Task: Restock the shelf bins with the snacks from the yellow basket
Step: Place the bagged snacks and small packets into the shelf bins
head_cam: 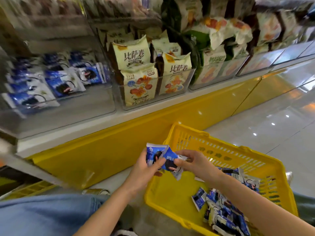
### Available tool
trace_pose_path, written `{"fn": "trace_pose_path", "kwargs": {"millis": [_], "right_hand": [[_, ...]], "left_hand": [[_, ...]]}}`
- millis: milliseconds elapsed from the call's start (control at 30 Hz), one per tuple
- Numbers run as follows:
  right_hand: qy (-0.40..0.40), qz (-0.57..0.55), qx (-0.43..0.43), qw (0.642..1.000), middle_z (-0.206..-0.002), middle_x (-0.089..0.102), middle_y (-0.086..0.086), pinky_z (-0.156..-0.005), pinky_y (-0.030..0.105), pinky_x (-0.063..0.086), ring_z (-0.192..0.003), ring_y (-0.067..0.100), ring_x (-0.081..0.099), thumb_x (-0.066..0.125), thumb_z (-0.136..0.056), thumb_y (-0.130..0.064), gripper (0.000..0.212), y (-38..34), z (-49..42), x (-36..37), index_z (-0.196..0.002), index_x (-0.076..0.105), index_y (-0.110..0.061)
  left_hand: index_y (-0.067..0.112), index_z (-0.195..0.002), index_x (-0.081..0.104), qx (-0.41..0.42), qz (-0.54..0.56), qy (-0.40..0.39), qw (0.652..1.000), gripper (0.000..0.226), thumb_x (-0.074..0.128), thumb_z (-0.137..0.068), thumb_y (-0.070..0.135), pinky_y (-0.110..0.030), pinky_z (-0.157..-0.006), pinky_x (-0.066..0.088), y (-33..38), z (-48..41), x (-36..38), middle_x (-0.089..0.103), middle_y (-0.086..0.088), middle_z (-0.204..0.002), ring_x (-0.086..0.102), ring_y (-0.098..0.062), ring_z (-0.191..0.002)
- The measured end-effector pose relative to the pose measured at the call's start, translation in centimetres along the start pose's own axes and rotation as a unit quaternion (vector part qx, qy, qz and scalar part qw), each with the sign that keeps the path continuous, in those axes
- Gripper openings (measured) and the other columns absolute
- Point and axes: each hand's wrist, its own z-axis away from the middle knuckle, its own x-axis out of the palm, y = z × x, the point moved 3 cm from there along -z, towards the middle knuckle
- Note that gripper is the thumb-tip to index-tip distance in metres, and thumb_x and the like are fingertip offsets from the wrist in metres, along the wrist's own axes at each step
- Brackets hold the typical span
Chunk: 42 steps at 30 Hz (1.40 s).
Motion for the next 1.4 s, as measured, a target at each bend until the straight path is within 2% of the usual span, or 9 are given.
{"fn": "trace_pose_path", "kwargs": {"millis": [200, 433, 533, 700, 833, 967, 1100, 1200, 1400], "right_hand": [[-0.075, 0.065, -0.069, 0.993, -0.101, 0.071, 0.0, -0.083, 0.029, 0.053, -0.092, 0.009, 0.067, 0.071, -0.08, -0.015, 0.023, -6.0, -0.3, 2.7, -0.101, 0.064, -0.022], [-0.096, 0.157, -0.138, 0.973, -0.105, 0.068, 0.003, -0.089, 0.041, 0.051, -0.1, 0.023, 0.062, 0.074, -0.077, -0.024, 0.038, -12.4, -0.5, 5.4, -0.112, 0.061, -0.016], [-0.077, 0.121, -0.158, 0.977, -0.101, 0.071, -0.002, -0.086, 0.035, 0.053, -0.097, 0.014, 0.066, 0.071, -0.08, -0.023, 0.027, -15.5, -1.2, 6.3, -0.106, 0.064, -0.023], [-0.007, 0.166, -0.236, 0.957, -0.089, 0.069, -0.024, -0.069, 0.005, 0.046, -0.086, -0.008, 0.063, 0.066, -0.082, -0.028, 0.016, -22.3, -2.7, 7.8, -0.095, 0.066, -0.037], [0.076, 0.181, -0.289, 0.937, -0.094, 0.068, -0.018, -0.068, 0.016, 0.052, -0.084, -0.001, 0.064, 0.065, -0.084, -0.031, 0.02, -27.4, -5.1, 9.3, -0.104, 0.064, -0.029], [0.122, 0.266, -0.282, 0.913, -0.11, 0.056, -0.009, -0.07, 0.016, 0.044, -0.095, 0.006, 0.054, 0.068, -0.083, -0.027, 0.036, -30.4, -10.1, 12.2, -0.117, 0.058, -0.023], [0.063, 0.417, -0.251, 0.872, -0.133, 0.051, 0.006, -0.087, 0.015, 0.033, -0.122, 0.018, 0.047, 0.067, -0.085, -0.022, 0.043, -30.8, -15.9, 15.2, -0.125, 0.055, -0.01], [0.028, 0.459, -0.22, 0.86, -0.131, 0.053, 0.007, -0.089, 0.018, 0.035, -0.122, 0.019, 0.049, 0.07, -0.082, -0.023, 0.041, -30.3, -18.5, 16.0, -0.12, 0.059, -0.01], [-0.041, 0.446, -0.243, 0.86, -0.12, 0.059, 0.007, -0.091, 0.022, 0.038, -0.114, 0.018, 0.053, 0.074, -0.078, -0.013, 0.036, -28.9, -20.6, 17.7, -0.11, 0.061, -0.008]], "left_hand": [[0.025, -0.098, 0.053, 0.145, -0.089, 0.065, 0.983, 0.016, 0.059, -0.089, 0.013, -0.01, -0.06, 0.048, 4.8, 1.9, -4.1, 0.065, 0.013, -0.089, 0.063, 0.007, -0.078], [0.027, -0.09, 0.053, 0.244, -0.175, 0.1, 0.948, 0.01, 0.062, -0.087, 0.022, -0.012, -0.058, 0.043, 9.5, 3.9, -8.3, 0.063, 0.011, -0.082, 0.058, -0.003, -0.071], [0.025, -0.093, 0.054, 0.26, -0.143, 0.141, 0.944, 0.01, 0.061, -0.086, 0.027, -0.012, -0.056, 0.045, 11.6, 4.6, -10.4, 0.066, 0.008, -0.081, 0.061, -0.001, -0.072], [0.029, -0.093, 0.053, 0.282, -0.068, 0.208, 0.934, 0.02, 0.053, -0.08, 0.045, -0.007, -0.056, 0.045, 14.8, 5.9, -14.6, 0.067, 0.02, -0.081, 0.061, 0.006, -0.072], [0.026, -0.102, 0.054, 0.306, 0.037, 0.272, 0.912, 0.011, 0.051, -0.091, 0.025, -0.004, -0.064, 0.044, 15.8, 6.4, -18.6, 0.066, 0.018, -0.086, 0.06, 0.011, -0.077], [0.031, -0.104, 0.052, 0.308, 0.11, 0.294, 0.898, 0.014, 0.048, -0.093, 0.022, -0.022, -0.057, 0.055, 16.1, 7.2, -21.2, 0.069, 0.007, -0.091, 0.068, -0.009, -0.075], [0.035, -0.103, 0.052, 0.314, 0.135, 0.311, 0.887, 0.015, 0.049, -0.092, 0.025, -0.022, -0.054, 0.055, 16.2, 8.0, -22.7, 0.069, 0.006, -0.095, 0.069, -0.013, -0.078], [0.038, -0.103, 0.051, 0.307, 0.14, 0.313, 0.888, 0.016, 0.05, -0.09, 0.03, -0.022, -0.059, 0.056, 16.0, 8.1, -23.3, 0.065, 0.004, -0.104, 0.068, -0.013, -0.085], [0.036, -0.099, 0.051, 0.324, 0.138, 0.318, 0.88, 0.013, 0.051, -0.091, 0.026, -0.014, -0.051, 0.05, 16.4, 7.8, -23.2, 0.065, 0.013, -0.09, 0.068, -0.004, -0.074]]}}
